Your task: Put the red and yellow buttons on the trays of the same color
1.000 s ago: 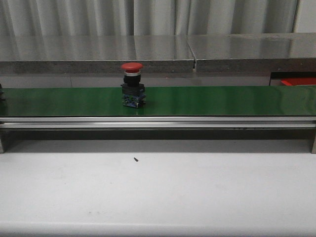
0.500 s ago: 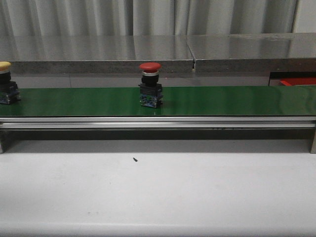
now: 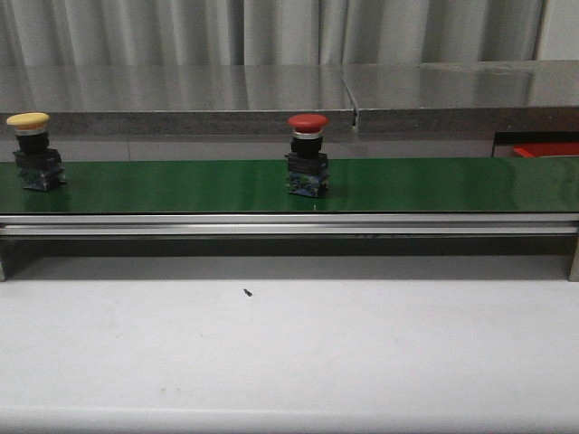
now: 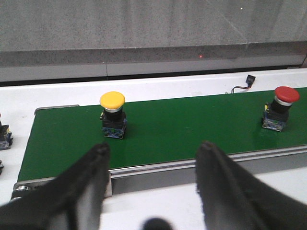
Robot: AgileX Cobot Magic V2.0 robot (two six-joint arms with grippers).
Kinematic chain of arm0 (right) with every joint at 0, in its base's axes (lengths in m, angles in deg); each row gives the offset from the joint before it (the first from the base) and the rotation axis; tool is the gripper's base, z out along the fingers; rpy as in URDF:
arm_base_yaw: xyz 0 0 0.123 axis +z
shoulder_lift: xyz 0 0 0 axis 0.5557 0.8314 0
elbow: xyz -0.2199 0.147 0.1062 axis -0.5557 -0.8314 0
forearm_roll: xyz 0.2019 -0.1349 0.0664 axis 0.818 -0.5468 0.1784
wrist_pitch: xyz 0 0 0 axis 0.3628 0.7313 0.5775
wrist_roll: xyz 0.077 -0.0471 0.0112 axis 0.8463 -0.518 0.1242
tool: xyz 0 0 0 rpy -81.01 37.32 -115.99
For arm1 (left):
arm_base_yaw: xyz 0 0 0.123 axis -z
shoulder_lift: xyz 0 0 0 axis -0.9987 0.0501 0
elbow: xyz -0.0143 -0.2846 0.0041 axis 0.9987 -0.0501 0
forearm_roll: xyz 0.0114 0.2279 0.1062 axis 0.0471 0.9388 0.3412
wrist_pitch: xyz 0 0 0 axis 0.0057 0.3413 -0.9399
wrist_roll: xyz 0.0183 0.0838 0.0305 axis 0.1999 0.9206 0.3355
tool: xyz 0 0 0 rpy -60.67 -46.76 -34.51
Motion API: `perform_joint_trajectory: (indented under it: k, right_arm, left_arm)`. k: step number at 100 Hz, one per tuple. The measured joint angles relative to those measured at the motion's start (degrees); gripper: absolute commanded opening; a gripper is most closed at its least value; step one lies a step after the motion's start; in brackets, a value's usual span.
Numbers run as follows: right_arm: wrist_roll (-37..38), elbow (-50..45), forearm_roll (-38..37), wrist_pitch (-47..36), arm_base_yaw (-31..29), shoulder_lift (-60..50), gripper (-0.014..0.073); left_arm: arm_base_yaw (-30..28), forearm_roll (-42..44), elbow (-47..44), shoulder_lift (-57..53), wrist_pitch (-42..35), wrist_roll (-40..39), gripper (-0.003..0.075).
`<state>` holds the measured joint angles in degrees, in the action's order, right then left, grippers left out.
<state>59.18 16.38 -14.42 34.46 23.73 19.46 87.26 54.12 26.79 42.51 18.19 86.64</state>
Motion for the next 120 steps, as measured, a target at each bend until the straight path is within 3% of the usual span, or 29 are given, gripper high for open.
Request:
perform_joint_trajectory:
  k: [10,53,62,79,84,105,120]
  right_arm:
    - [0.0,0.0,0.0,0.0,0.0,0.0,-0.0067]
    - [0.0,0.0,0.0,0.0,0.0,0.0,-0.0048]
    - [0.0,0.0,0.0,1.0,0.0,0.0,0.0081]
    - [0.0,0.0,0.7,4.2,0.0,0.0,0.058]
    - [0.0,0.0,1.8,4.6,0.0,0.0,0.0671]
    - [0.0,0.5,5.8,4.7,0.0,1.4,0.0634]
    - [0.0,4.9,6.4,6.3,0.0,9.7,0.0634]
  left_arm:
    - [0.0,0.0,-0.9,-3.2,0.8,0.0,-0.0018]
    - [0.0,0.0,-1.2,-4.7,1.2,0.0,-0.0019]
    - [0.0,0.0,-1.2,-4.7,1.2,0.0,-0.0019]
    - [0.0,0.0,-1.2,-4.7,1.2,0.0,-0.0019]
    - [0.0,0.0,-1.2,-4.7,1.2,0.0,-0.0019]
    - [0.0,0.0,-1.2,-4.7,1.2,0.0,-0.0019]
    - [0.0,0.0,-1.2,-4.7,1.2,0.0,-0.0019]
